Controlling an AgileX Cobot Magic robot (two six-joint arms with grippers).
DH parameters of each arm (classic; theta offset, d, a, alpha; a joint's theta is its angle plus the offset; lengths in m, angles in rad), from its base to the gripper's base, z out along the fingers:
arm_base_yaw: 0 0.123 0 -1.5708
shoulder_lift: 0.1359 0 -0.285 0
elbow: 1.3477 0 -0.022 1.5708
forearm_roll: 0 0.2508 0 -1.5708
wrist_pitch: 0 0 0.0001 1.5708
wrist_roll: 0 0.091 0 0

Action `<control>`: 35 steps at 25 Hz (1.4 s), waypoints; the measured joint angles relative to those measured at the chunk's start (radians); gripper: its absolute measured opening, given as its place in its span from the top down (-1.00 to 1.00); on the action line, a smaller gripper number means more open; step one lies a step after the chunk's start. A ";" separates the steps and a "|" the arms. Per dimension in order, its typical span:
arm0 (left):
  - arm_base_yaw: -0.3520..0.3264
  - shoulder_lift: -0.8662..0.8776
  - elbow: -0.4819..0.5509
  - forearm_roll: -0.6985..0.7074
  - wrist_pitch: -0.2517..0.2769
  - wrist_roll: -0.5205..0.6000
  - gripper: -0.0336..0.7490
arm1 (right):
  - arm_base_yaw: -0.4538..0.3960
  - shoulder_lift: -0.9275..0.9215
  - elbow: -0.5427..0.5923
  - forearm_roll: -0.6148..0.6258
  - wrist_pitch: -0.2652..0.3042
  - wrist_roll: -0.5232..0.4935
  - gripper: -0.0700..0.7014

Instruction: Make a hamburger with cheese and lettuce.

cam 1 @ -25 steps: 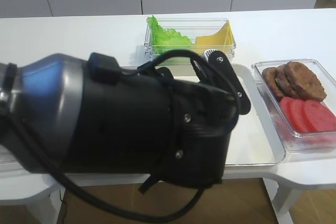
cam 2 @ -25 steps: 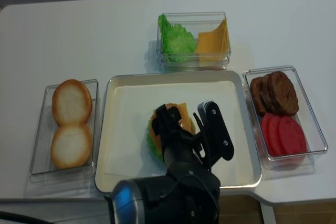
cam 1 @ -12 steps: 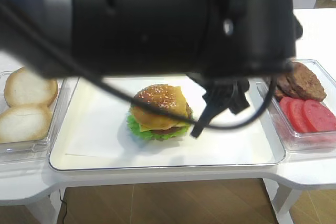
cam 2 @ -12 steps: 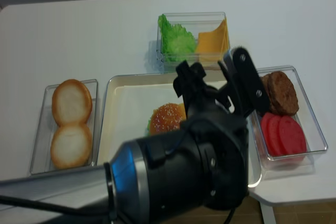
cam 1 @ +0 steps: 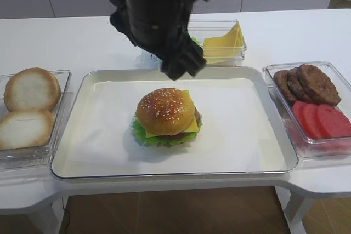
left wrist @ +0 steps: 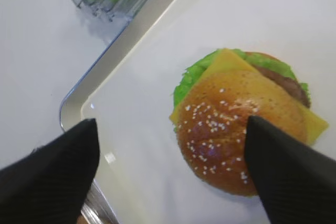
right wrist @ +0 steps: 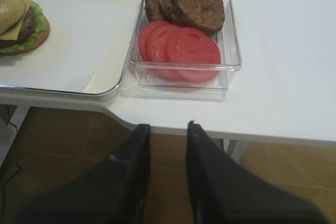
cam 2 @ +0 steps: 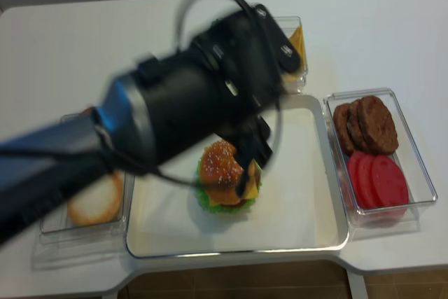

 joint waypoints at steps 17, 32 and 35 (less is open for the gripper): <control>0.665 -0.249 0.000 -0.376 0.029 0.255 -0.72 | 0.000 0.000 0.000 0.000 0.000 0.000 0.32; 0.904 -0.686 0.480 -0.363 0.035 0.261 -0.71 | 0.000 0.000 0.000 0.000 0.000 0.000 0.32; 0.906 -0.818 0.608 -0.363 0.035 0.245 -0.71 | 0.000 0.000 0.000 0.000 0.000 0.000 0.32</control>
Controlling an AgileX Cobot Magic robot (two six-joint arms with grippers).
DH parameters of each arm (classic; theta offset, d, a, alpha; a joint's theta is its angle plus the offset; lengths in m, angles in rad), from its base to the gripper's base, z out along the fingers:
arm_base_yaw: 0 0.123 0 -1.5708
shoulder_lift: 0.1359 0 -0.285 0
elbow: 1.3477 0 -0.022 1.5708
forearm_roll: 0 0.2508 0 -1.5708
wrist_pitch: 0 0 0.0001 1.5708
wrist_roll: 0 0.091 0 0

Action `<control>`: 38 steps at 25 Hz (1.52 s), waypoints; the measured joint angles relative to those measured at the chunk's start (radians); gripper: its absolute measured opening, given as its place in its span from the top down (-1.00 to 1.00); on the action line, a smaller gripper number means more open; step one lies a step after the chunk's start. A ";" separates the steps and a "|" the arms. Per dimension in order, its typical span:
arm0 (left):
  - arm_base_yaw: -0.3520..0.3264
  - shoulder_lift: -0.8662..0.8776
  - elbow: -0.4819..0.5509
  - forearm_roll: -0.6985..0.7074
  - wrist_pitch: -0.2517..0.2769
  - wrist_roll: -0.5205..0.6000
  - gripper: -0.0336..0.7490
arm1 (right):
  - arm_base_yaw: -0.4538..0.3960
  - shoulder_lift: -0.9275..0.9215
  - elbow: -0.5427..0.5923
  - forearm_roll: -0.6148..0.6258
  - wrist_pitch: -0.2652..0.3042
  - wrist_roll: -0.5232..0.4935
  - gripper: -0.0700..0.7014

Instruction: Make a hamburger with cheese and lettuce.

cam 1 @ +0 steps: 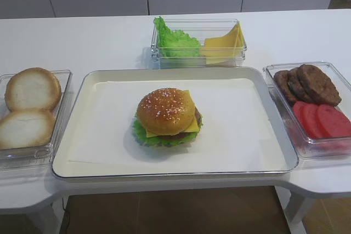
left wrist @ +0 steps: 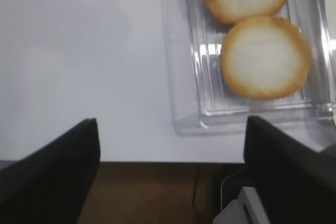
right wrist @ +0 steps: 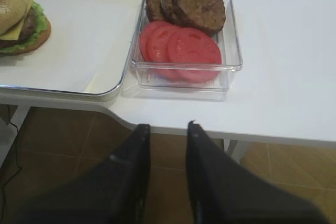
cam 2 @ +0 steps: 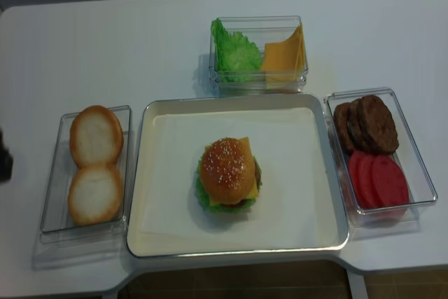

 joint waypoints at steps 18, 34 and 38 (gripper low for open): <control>0.000 -0.650 0.286 -0.042 0.016 -0.014 -0.68 | 0.000 0.000 0.000 0.000 0.000 0.000 0.32; 0.000 -0.900 0.429 -0.181 0.025 0.104 -0.68 | 0.000 0.000 0.000 0.000 0.000 0.000 0.32; 0.000 -0.900 0.460 -0.181 0.025 0.138 -0.68 | 0.000 0.000 0.000 0.000 0.000 0.000 0.32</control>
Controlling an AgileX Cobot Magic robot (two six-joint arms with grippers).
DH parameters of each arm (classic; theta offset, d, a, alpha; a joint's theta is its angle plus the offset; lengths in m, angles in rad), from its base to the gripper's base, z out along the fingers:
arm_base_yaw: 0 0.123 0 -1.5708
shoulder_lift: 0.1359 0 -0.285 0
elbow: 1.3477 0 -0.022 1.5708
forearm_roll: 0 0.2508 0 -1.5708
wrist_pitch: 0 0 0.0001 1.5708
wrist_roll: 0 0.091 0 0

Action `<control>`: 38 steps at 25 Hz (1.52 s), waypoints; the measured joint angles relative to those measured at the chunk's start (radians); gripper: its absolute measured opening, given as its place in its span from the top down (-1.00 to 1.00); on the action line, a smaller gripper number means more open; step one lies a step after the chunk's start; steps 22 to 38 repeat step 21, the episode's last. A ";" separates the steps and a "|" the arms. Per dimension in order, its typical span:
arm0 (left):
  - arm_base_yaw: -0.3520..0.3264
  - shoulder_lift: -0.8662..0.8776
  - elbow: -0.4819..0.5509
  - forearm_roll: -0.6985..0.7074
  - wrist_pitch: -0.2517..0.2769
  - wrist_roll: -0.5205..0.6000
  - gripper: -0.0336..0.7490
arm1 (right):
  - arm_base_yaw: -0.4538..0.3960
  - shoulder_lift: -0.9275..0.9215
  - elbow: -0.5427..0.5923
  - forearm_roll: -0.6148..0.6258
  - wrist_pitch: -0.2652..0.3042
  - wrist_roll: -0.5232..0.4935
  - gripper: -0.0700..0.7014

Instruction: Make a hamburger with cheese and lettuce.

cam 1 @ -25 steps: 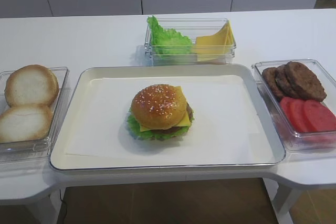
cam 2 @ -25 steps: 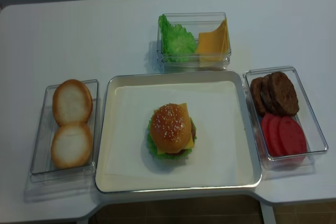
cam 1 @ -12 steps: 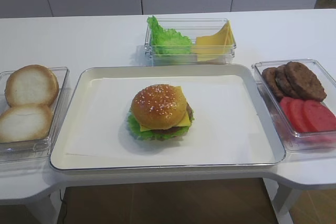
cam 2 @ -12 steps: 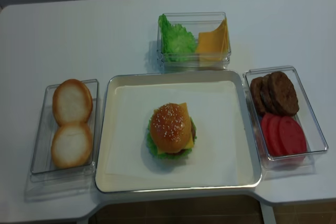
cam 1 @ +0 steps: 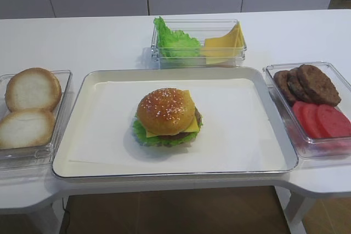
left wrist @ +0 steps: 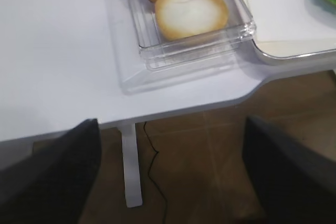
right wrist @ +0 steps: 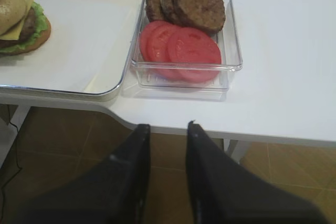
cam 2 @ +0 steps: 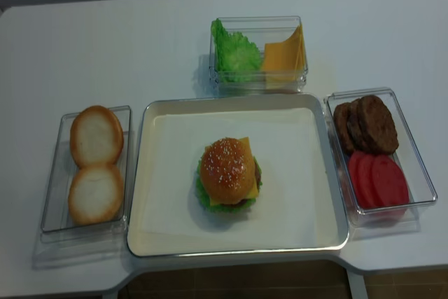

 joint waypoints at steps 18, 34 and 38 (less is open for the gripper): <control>0.000 -0.039 0.049 0.029 -0.039 -0.023 -0.68 | 0.000 0.000 0.000 0.000 0.000 0.000 0.32; 0.000 -0.039 0.075 0.029 -0.070 -0.033 -0.68 | 0.000 0.000 0.000 0.000 0.000 0.000 0.32; 0.000 -0.039 0.075 0.029 -0.070 -0.033 -0.68 | 0.000 0.000 0.000 0.000 0.000 0.000 0.32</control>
